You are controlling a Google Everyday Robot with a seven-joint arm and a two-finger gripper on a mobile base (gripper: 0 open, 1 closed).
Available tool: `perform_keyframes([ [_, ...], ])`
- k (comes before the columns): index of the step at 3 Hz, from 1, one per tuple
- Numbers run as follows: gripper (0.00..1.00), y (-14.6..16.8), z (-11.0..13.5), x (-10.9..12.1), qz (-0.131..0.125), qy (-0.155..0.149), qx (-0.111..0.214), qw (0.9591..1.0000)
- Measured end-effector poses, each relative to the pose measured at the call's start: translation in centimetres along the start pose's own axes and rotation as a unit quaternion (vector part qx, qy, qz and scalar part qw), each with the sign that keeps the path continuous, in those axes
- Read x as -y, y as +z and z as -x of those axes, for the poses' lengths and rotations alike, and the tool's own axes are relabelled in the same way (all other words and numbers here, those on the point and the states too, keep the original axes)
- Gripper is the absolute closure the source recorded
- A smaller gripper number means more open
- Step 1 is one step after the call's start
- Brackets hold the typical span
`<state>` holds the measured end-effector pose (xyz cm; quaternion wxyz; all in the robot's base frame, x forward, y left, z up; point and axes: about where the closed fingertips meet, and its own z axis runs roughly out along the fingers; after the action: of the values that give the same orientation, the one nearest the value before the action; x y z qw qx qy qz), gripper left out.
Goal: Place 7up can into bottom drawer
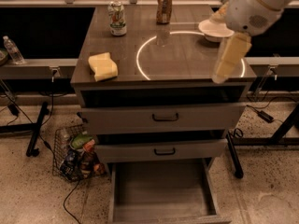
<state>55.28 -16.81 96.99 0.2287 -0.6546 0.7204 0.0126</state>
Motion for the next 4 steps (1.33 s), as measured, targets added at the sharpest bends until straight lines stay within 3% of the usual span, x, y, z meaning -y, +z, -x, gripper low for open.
perform_keyframes([
  [1, 0.00, 3.6, 3.2, 5.0, -0.006, -0.006, 0.060, 0.9982],
  [2, 0.00, 7.2, 5.9, 9.7, -0.029, 0.030, 0.111, 0.9930],
  [3, 0.00, 10.6, 8.7, 13.0, -0.036, 0.106, 0.146, 0.9829],
  [4, 0.00, 10.6, 8.7, 13.0, -0.036, 0.103, 0.146, 0.9832],
])
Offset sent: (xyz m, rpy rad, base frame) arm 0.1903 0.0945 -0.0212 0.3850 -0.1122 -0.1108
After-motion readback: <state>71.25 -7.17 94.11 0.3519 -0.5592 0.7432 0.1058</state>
